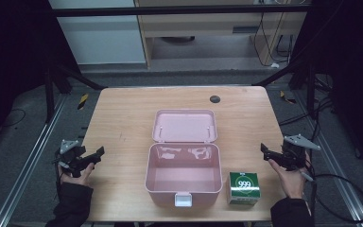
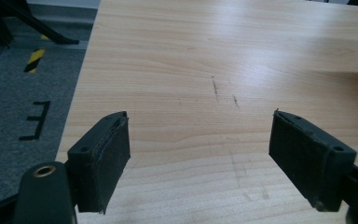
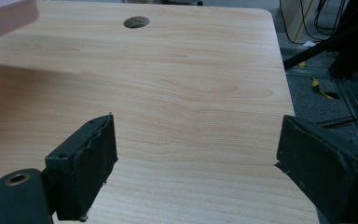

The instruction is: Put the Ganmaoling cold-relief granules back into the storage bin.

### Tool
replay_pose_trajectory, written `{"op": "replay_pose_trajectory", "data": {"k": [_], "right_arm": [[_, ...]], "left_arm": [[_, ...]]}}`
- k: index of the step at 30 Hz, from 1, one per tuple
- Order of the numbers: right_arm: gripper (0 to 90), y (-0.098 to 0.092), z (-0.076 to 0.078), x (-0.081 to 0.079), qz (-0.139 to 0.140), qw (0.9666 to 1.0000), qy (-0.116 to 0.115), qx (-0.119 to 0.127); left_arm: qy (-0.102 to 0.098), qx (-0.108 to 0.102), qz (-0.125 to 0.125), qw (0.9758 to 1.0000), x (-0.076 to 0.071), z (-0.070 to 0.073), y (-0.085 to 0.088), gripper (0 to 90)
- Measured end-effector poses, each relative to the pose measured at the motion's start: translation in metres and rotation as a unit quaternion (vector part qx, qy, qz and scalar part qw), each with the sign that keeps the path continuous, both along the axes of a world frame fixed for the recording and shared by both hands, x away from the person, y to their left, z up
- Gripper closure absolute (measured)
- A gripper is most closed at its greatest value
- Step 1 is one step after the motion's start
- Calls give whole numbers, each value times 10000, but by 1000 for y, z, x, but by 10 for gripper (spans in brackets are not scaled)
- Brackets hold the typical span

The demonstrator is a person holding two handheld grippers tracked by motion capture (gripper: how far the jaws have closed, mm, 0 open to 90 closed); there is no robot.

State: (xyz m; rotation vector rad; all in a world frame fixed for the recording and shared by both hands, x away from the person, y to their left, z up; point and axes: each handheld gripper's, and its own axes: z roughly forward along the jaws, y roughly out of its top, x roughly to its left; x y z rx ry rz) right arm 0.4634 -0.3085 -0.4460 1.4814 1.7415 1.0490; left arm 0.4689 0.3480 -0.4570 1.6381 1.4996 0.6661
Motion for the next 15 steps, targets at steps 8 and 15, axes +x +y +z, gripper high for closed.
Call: {"op": "replay_pose_trajectory", "data": {"k": [8, 15], "right_arm": [[134, 1, 23, -3, 357, 9993, -132, -16], [134, 7, 41, -6, 789, 9968, -135, -73]], "left_arm": [[79, 203, -253, 9994, 0, -1, -7, 202], [123, 361, -398, 9985, -1, -1, -12, 208]]}}
